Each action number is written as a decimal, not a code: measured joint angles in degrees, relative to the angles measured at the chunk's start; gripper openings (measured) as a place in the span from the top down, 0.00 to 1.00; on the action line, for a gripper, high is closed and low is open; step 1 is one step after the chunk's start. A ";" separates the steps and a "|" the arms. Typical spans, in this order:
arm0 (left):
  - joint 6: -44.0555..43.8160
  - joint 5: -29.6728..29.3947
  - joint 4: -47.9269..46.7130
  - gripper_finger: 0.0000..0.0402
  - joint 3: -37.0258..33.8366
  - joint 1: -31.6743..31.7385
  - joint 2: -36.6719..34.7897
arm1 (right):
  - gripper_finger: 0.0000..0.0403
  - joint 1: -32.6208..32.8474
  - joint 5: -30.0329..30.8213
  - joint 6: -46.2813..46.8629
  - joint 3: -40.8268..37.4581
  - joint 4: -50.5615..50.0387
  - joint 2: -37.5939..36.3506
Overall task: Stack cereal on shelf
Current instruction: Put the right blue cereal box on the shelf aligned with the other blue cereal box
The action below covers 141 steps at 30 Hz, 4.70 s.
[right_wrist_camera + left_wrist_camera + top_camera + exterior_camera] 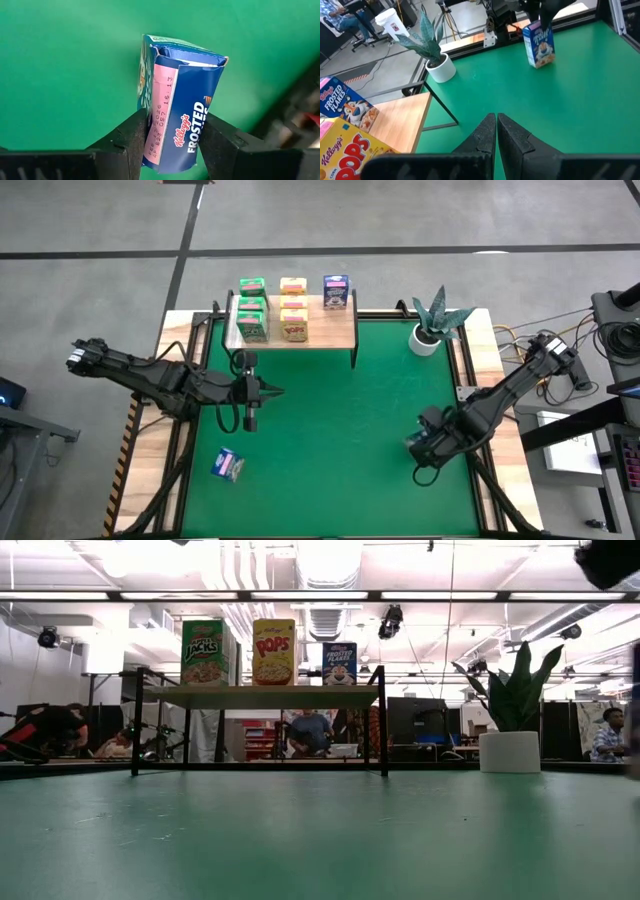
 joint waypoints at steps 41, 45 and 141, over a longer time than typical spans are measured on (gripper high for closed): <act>3.39 -0.02 18.24 1.00 -10.92 -2.27 -8.20 | 0.66 -40.73 18.81 -88.53 42.14 9.51 13.43; 3.09 -0.02 18.13 1.00 -11.86 -2.27 -9.74 | 0.66 -44.24 18.88 -94.88 49.57 2.83 19.18; 3.72 0.04 17.11 1.00 -12.11 -2.23 -10.16 | 0.97 -56.12 21.97 -115.48 61.86 -0.92 37.42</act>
